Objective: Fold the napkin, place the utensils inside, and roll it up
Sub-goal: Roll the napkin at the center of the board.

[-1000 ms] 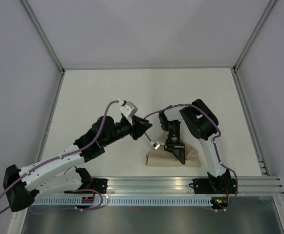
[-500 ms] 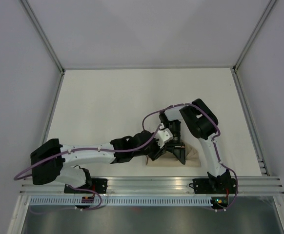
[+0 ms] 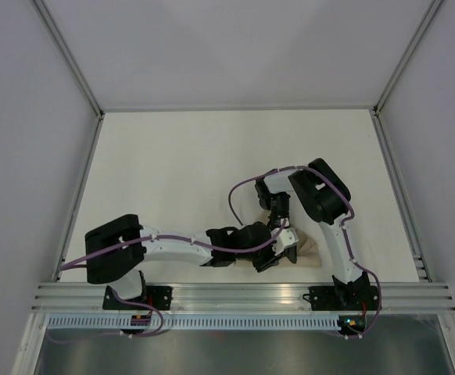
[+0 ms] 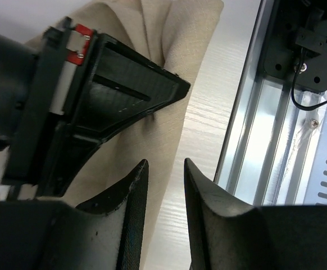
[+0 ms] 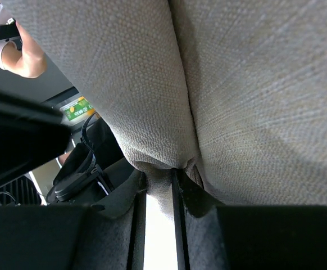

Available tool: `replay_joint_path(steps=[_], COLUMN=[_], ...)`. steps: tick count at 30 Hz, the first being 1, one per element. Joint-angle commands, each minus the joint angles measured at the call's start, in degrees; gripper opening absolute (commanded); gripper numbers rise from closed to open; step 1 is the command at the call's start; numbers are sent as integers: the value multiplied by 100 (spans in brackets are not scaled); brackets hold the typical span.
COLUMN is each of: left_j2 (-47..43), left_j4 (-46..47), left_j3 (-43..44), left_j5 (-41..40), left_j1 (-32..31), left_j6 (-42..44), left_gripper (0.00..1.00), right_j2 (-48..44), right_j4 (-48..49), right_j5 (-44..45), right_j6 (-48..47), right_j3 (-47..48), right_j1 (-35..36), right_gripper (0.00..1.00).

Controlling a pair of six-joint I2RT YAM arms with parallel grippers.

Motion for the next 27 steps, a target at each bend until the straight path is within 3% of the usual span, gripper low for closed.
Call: replay_joint_path(steps=[1, 6, 16, 20, 23, 27], left_j2=[284, 426, 821, 944, 997, 988], left_j4=[653, 1269, 1498, 1498, 1525, 1613], left_j3=[-36, -309, -335, -379, -476, -642], left_j5=[-131, -677, -1126, -1188, -1258, -1285], left_j1=[-202, -378, -475, -501, -510, -537], left_j6=[-14, -75, -84, -163, -269, -418], left_gripper=[38, 38, 37, 28, 14, 2], right_j2=[-4, -13, 4, -13, -74, -233], right_j4=[2402, 2446, 2490, 2517, 2543, 2508], right_j5=[405, 432, 485, 476, 458, 335], right_j6=[-168, -106, 8, 69, 113, 149], right_j3=[85, 68, 120, 129, 129, 147], right_j1=[-49, -49, -49, -58, -85, -146], right_gripper=[11, 11, 11, 12, 17, 27])
